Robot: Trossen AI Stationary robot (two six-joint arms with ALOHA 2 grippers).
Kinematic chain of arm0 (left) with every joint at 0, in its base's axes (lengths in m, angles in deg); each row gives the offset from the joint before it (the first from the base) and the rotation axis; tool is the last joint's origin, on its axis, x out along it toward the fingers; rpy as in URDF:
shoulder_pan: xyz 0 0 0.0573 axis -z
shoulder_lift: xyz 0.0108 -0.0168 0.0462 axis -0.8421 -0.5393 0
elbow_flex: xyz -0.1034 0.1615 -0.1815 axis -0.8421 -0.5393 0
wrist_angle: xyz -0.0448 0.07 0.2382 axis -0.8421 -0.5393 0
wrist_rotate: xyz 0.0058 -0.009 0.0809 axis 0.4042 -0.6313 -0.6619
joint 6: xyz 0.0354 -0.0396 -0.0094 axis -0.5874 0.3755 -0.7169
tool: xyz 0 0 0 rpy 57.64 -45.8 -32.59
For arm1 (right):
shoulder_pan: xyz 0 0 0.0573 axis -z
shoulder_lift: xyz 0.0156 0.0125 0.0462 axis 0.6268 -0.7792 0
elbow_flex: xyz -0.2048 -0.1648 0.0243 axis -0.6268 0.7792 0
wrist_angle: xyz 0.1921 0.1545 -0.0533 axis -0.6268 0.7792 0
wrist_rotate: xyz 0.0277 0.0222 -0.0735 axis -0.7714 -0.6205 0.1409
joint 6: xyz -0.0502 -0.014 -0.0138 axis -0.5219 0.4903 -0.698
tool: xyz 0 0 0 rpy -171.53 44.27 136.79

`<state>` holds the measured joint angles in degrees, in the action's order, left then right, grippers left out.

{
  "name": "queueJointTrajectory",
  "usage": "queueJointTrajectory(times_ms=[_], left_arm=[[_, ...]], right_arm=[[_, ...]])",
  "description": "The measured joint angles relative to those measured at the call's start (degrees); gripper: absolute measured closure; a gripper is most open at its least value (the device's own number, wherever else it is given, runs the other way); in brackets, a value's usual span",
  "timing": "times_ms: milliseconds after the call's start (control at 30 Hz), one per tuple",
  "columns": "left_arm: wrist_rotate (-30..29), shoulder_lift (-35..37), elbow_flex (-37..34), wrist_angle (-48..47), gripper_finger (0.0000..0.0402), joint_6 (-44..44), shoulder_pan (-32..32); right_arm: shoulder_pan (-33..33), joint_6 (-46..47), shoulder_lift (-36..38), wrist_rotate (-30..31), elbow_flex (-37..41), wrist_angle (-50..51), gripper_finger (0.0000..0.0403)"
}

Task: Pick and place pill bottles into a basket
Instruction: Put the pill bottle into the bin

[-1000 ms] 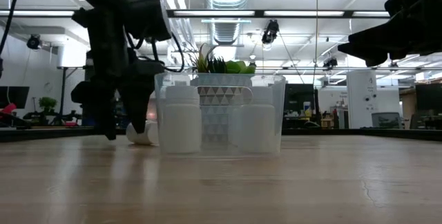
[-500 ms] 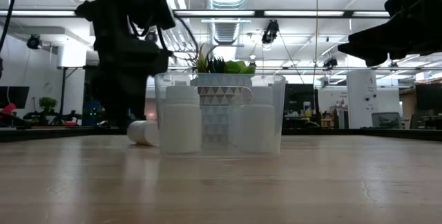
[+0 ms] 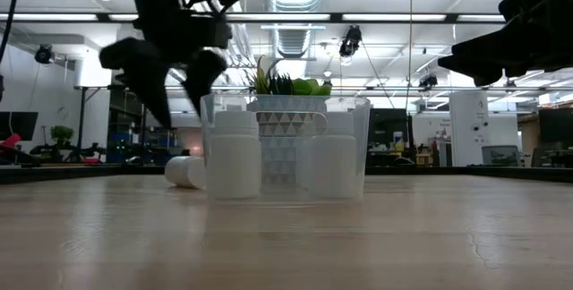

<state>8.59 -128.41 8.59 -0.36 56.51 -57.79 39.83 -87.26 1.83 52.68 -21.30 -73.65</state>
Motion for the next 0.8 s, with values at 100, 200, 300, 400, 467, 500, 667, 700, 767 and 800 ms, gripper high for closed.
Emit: queueJointTrajectory(times_ms=[100,200,300,400,467,500,667,700,767,800], left_arm=[[-1.91,-0.29,0.63,2.12,0.0036,-4.85,-0.73],[2.01,-1.02,0.63,3.36,0.0042,-5.2,-2.49],[6.5,-2.03,0.61,3.25,0.0055,-6.0,-3.84],[10.29,-2.58,0.61,2.92,0.0068,-8.25,-4.38],[12.0,-2.84,0.61,2.72,0.0075,-9.59,-4.5],[12.56,-3.12,0.61,2.58,0.0078,-9.88,-4.5],[12.73,-4.78,0.08,2.71,0.0081,-11.43,-4.76],[12.8,-5.37,-0.06,2.75,0.0082,-11.41,-4.94],[12.8,-6.74,-0.14,2.63,0.0082,-11.47,-5.24],[12.79,-7.52,-0.13,2.88,0.0082,-11.63,-5.4]], right_arm=[[0.0,0.02,-0.01,0.0,0.0,0.0,0.0142],[0.0,0.07,0.0,0.0,0.0,0.0,0.0142],[0.02,0.0,-0.02,0.0,0.0,0.0,0.0142],[0.01,0.02,-0.03,0.0,0.0,0.0,0.0142],[0.0,0.03,-0.04,-0.01,0.0,0.0,0.0142],[0.0,0.09,-0.04,0.0,0.0,0.0,0.0142],[0.0,0.07,-0.02,-0.02,0.0,0.0,0.0142],[0.0,0.02,-0.02,-0.01,-0.01,0.0,0.0142],[0.02,0.03,-0.02,0.0,0.0,0.0,0.0142],[0.0,0.07,-0.02,-0.02,0.0,0.0,0.0142]])
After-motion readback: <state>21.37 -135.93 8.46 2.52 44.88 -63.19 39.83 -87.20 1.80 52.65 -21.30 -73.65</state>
